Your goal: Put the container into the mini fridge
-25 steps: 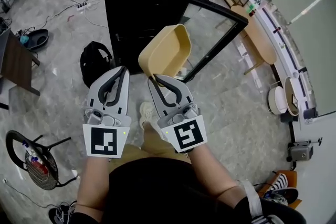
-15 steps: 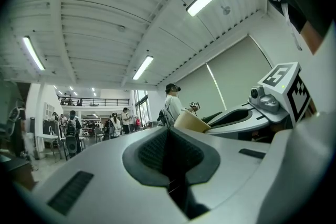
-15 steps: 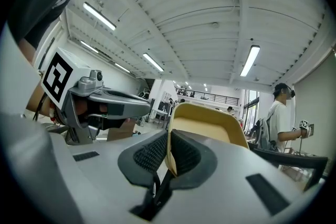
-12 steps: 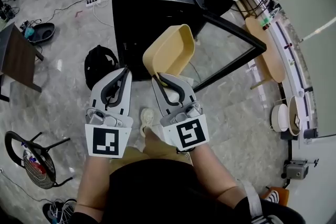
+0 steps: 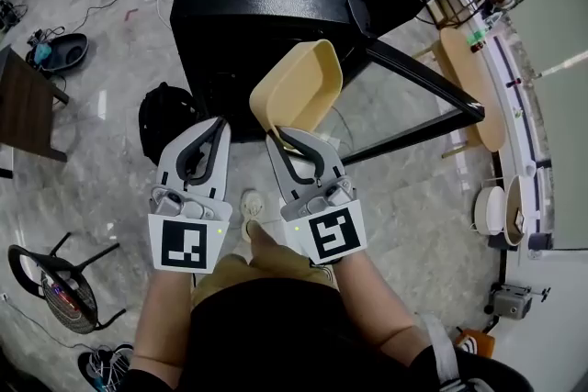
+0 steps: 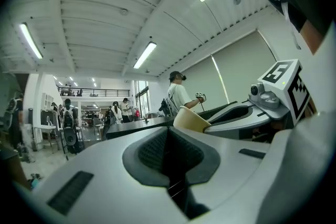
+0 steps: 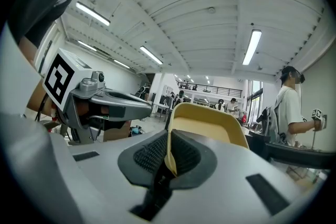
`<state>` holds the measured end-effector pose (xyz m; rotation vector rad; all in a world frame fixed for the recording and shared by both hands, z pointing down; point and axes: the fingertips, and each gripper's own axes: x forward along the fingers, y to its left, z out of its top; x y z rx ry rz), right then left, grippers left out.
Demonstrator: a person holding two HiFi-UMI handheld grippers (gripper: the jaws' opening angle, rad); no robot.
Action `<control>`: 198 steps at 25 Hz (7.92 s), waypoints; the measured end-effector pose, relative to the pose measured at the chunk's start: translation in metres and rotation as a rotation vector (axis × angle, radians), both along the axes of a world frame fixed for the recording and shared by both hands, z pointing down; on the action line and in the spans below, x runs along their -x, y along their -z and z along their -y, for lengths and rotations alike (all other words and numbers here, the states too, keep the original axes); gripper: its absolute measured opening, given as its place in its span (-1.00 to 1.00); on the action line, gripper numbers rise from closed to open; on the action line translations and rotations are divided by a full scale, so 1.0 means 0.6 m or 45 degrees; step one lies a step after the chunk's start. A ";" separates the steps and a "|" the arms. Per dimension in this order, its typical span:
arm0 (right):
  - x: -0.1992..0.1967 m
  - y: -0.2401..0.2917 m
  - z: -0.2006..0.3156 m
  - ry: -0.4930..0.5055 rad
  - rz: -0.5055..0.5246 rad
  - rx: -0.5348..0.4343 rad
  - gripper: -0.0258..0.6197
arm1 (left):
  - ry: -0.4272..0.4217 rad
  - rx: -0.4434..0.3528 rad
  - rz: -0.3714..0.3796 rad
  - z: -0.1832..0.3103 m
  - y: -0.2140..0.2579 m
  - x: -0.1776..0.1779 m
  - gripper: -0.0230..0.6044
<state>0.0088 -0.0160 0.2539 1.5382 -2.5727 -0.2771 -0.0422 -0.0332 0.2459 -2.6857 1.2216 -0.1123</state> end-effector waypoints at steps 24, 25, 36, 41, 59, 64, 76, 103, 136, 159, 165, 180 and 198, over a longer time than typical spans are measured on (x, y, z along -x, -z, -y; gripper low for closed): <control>-0.056 -0.172 0.103 0.317 -0.290 0.319 -0.78 | -0.008 0.146 -0.008 0.145 -0.110 -0.075 -0.85; -0.058 -0.177 0.107 0.323 -0.287 0.325 -0.78 | -0.001 0.156 -0.017 0.149 -0.115 -0.075 -0.85; -0.060 -0.232 0.139 0.364 -0.268 0.411 -0.78 | -0.007 0.162 0.098 0.196 -0.165 -0.075 -0.85; -0.055 -0.265 0.154 0.371 -0.311 0.434 -0.78 | 0.027 0.219 0.009 0.219 -0.197 -0.070 -0.85; -0.042 -0.404 0.195 0.612 -0.714 0.489 -0.78 | 0.063 0.245 -0.018 0.272 -0.256 -0.071 -0.85; -0.034 -0.422 0.224 0.629 -0.745 0.501 -0.78 | 0.046 0.206 0.090 0.282 -0.263 -0.060 -0.85; 0.008 -0.470 0.278 0.678 -0.858 0.496 -0.78 | 0.072 0.258 0.067 0.290 -0.287 -0.028 -0.85; 0.003 -0.551 0.438 0.679 -1.071 0.545 -0.78 | 0.045 0.364 0.047 0.331 -0.334 0.018 -0.85; -0.018 -0.628 0.477 0.567 -1.124 0.640 -0.77 | 0.026 0.389 0.063 0.350 -0.366 0.018 -0.85; -0.031 -0.608 0.488 0.412 -1.043 0.567 -0.47 | 0.001 0.336 0.056 0.341 -0.387 0.018 -0.85; -0.031 -0.550 0.500 0.290 -0.909 0.466 -0.47 | 0.012 0.319 0.026 0.372 -0.365 -0.007 -0.85; -0.059 -0.435 0.459 0.119 -0.583 0.344 -0.47 | -0.058 0.213 0.049 0.364 -0.312 -0.065 -0.85; -0.098 -0.136 0.298 0.020 -0.059 0.038 -0.47 | 0.031 0.035 0.114 0.245 -0.127 -0.066 -0.85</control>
